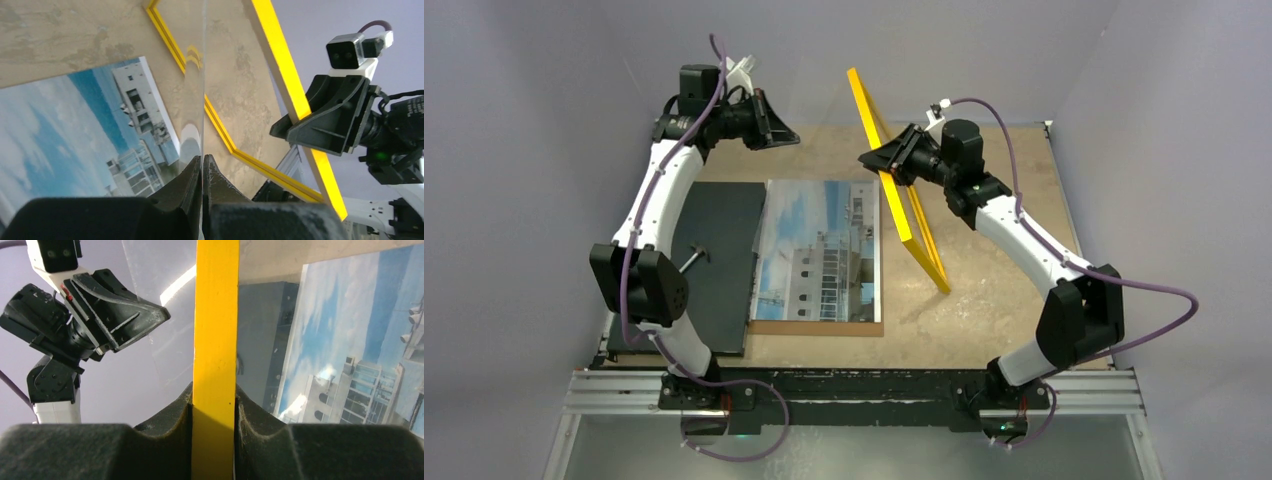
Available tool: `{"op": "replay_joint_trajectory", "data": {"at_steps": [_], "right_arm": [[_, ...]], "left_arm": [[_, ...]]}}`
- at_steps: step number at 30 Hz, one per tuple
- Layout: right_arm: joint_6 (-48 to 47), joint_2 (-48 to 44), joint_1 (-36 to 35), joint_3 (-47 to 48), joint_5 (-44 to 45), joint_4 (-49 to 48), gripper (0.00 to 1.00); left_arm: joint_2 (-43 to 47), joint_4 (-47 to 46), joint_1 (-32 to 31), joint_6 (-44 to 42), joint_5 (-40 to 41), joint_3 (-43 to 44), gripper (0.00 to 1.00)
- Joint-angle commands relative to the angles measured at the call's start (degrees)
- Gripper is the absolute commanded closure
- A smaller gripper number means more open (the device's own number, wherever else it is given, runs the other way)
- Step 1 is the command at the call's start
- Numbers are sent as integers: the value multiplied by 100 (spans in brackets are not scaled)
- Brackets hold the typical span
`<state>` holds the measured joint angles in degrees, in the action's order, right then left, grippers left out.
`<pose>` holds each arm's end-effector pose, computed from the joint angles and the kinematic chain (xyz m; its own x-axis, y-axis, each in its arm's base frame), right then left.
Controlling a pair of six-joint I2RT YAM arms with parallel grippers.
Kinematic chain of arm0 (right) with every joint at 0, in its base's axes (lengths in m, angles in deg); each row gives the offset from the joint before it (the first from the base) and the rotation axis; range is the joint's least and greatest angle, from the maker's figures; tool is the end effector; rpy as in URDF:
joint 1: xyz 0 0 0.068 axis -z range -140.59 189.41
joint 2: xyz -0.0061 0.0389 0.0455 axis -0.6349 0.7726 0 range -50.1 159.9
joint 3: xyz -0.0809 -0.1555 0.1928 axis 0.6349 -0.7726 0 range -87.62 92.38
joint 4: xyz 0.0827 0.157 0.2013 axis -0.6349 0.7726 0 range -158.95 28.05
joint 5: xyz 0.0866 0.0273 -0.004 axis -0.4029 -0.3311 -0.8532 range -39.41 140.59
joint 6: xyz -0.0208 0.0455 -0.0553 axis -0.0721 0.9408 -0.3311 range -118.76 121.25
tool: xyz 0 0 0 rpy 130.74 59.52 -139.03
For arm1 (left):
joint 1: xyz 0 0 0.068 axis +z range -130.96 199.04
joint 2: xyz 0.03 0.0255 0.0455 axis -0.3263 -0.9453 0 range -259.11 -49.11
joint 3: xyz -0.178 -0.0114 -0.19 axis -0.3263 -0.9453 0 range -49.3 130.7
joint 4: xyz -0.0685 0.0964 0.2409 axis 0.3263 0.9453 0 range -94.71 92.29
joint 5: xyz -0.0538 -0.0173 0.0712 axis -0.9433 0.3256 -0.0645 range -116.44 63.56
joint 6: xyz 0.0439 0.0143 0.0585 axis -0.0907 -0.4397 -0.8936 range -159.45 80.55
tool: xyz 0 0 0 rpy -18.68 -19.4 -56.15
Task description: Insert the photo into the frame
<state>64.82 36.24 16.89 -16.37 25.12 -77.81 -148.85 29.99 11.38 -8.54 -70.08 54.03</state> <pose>0.3526 0.1754 0.3424 -0.7080 0.5817 -0.4006 -0.2398 0.3355 0.9110 0.4033 -0.0979 0.3752 -0.7898 -0.2689 -0.5513 0.3220 0.5831 -0.7458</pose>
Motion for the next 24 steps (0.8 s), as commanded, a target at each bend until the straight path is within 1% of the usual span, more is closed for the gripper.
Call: {"op": "replay_joint_trajectory", "data": {"at_steps": [1,5,9,11,13,14,16,19,20,22,23,24], "right_arm": [[-147,30,125,516,-196,-94,88],[233,-40,463,322,-605,-525,88],[539,-118,983,-177,-1061,-1097,88],[631,-71,1248,-413,-1416,-1285,85],[410,-53,1436,-497,-1503,-1025,76],[152,-68,1547,-474,-1500,-826,71],[-256,-126,1754,-409,-1462,-308,66],[-540,-257,2028,-285,-1495,40,61],[-664,-271,2109,-175,-1469,249,61],[-886,-260,2234,37,-1456,682,66],[-921,-259,2242,80,-1520,718,70],[-906,-267,2358,98,-1650,629,78]], "left_arm": [[466,323,361,-924,-77,334,100],[726,397,566,-1538,197,2,100],[796,401,760,-1814,223,-349,100],[822,340,875,-1852,200,-546,100],[846,283,916,-1903,207,-688,100],[855,238,922,-1919,215,-750,100],[876,158,934,-1928,206,-854,100],[902,57,933,-1938,167,-971,100],[908,14,933,-1928,150,-1003,100],[913,-30,935,-1901,93,-1021,100],[912,-52,934,-1889,59,-1024,100],[913,-77,933,-1873,31,-1025,100]]}}
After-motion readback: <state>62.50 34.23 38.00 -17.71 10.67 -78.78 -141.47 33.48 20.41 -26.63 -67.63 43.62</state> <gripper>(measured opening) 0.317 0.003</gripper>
